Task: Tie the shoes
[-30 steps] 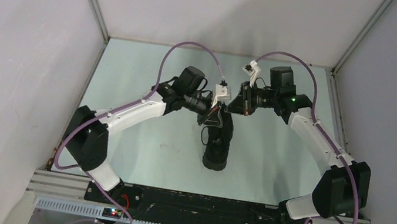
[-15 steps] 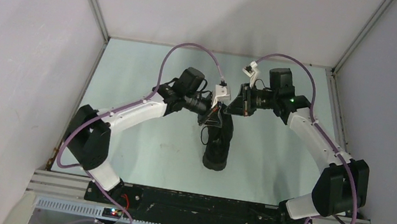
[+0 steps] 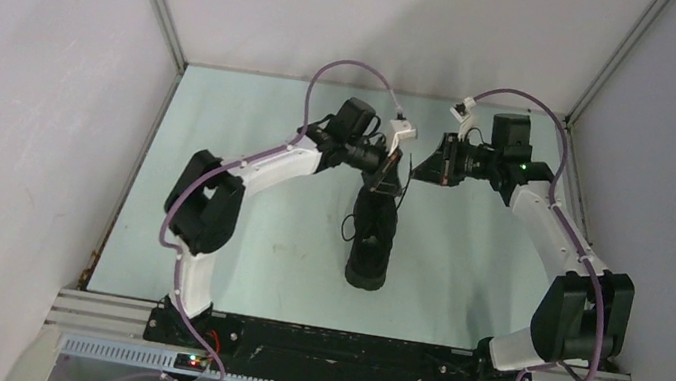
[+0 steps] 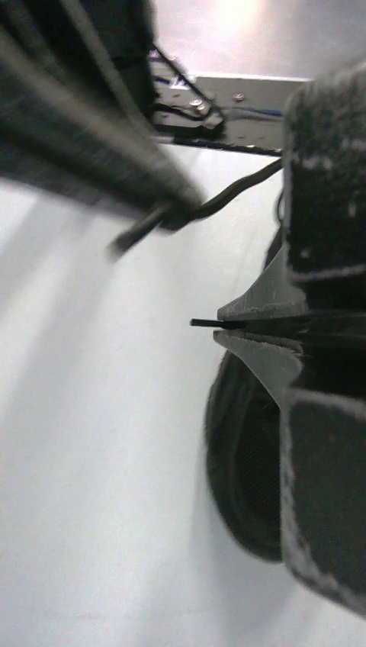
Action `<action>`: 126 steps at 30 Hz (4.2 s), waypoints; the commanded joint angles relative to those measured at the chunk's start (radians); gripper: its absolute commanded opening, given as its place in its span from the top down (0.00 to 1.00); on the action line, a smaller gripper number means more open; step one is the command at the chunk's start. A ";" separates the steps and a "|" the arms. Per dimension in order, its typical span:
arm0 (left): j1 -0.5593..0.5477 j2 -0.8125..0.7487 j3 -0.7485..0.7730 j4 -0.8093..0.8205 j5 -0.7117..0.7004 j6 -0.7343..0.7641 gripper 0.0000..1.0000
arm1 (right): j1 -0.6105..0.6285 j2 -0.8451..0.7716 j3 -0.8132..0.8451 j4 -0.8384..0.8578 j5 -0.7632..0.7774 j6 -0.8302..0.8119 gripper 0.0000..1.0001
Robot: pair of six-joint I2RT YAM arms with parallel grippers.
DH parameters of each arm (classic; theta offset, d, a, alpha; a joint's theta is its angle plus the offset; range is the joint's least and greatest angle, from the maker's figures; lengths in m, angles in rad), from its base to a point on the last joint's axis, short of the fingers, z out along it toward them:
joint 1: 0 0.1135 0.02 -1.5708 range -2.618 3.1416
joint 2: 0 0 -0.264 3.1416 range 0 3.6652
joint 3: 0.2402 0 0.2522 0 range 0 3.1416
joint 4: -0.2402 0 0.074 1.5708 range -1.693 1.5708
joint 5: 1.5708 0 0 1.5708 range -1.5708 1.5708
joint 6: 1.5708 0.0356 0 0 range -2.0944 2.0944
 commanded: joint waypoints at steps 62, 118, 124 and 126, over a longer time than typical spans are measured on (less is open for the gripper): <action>-0.012 -0.075 0.194 -0.284 -0.123 -0.056 0.89 | -0.067 -0.086 -0.021 0.023 -0.035 -0.002 1.00; -0.164 -0.159 -0.089 -0.268 -0.310 0.138 0.88 | -0.081 -0.183 -0.074 -0.036 -0.023 -0.036 1.00; -0.102 -0.251 -0.056 -0.264 -0.176 0.142 0.98 | -0.080 -0.162 -0.074 -0.015 -0.027 -0.018 1.00; -0.067 -0.269 -0.057 -0.222 -0.110 0.107 1.00 | -0.074 -0.145 -0.067 0.007 -0.030 0.008 1.00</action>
